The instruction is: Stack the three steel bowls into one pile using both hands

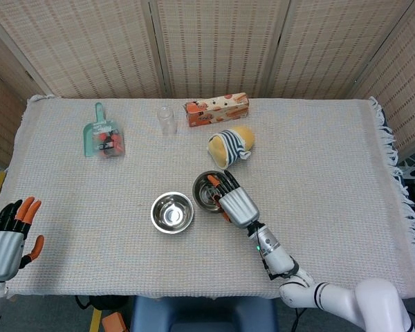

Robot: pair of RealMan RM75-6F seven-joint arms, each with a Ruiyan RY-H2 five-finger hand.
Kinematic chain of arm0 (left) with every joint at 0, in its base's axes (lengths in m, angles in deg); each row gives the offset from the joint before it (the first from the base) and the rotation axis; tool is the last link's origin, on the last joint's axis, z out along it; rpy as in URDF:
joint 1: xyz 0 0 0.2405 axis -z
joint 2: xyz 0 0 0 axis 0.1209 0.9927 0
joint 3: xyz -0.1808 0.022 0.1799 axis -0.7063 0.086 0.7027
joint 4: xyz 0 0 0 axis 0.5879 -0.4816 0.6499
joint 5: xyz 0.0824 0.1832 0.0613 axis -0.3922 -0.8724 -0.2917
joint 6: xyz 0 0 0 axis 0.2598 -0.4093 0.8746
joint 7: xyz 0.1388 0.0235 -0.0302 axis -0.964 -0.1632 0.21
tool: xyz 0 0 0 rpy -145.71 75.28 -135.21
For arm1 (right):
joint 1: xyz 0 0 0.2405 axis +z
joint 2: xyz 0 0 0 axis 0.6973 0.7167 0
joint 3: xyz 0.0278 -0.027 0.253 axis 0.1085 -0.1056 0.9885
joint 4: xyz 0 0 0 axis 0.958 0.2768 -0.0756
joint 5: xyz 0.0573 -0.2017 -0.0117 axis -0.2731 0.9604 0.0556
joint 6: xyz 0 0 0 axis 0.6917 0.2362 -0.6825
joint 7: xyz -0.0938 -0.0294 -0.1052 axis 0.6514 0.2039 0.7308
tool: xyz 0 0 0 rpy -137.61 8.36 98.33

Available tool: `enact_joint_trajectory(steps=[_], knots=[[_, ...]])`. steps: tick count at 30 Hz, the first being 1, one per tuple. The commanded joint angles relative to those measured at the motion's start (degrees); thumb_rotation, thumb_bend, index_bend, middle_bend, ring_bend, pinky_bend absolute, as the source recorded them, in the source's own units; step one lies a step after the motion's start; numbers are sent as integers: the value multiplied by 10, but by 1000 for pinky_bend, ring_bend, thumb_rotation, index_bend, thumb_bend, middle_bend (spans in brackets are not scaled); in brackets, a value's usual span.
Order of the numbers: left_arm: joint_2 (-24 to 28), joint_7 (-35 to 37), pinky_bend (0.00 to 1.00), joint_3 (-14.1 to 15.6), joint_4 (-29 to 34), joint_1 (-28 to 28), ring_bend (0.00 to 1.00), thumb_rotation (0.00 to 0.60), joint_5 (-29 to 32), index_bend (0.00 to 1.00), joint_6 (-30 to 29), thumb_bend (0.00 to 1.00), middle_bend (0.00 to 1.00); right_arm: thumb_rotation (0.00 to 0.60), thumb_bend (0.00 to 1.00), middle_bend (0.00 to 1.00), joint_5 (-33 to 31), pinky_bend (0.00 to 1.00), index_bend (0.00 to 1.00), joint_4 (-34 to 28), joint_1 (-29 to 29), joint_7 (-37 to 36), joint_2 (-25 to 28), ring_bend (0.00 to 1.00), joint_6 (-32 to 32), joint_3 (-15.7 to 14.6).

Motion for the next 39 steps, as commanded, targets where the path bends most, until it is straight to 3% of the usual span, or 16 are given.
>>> enact_joint_trajectory(steps=[1,6,13,16,18,19,20,21,23,28,32,35,39], knots=[[1,3,76,-1,1,0,0,600,-1,0,3,468,0,600,504,81,19,0,739,-56,2,24,19,0,25,-2],[7,16,76,-5,2,0,0,600,-2,0,11,467,0,600,504,81,3,0,731,-86,32,49,2,0,-16,9],[11,34,76,-11,-2,-3,0,600,0,0,14,468,0,600,505,81,-29,0,666,-17,86,55,-72,0,-73,32],[13,38,76,-13,-4,-4,0,600,0,0,15,468,0,600,505,80,-39,0,577,12,98,47,-95,0,-87,32],[12,38,75,-15,-6,-4,0,600,0,0,15,468,0,600,458,70,-47,0,420,18,99,53,-97,0,-99,27],[12,37,75,-15,-6,-4,0,600,0,0,16,468,0,600,387,50,-53,0,288,14,97,61,-94,0,-104,25],[12,38,75,-15,-7,-5,0,600,-1,0,17,467,0,600,275,22,-61,0,131,0,93,75,-85,0,-110,22],[12,39,74,-16,-7,-5,0,600,-3,0,16,466,0,600,192,5,-66,0,47,-16,89,85,-75,0,-111,20],[8,37,72,-17,-11,-5,0,600,-8,0,10,463,0,600,104,0,-73,0,0,-65,76,105,-45,0,-104,14],[6,27,70,-17,-10,-8,0,600,-10,0,11,461,0,600,46,0,-83,0,0,-206,17,161,59,0,-50,-16],[12,23,70,-15,1,-12,0,600,-12,0,10,459,0,600,44,0,-103,0,0,-340,-81,202,192,0,51,-62],[15,17,70,-14,8,-14,0,600,-13,0,11,458,0,600,43,0,-100,0,0,-371,-155,184,265,0,141,-92],[13,-6,70,-12,17,-16,0,600,-11,0,17,462,0,600,43,0,-100,0,0,-355,-235,114,321,0,226,-118]])
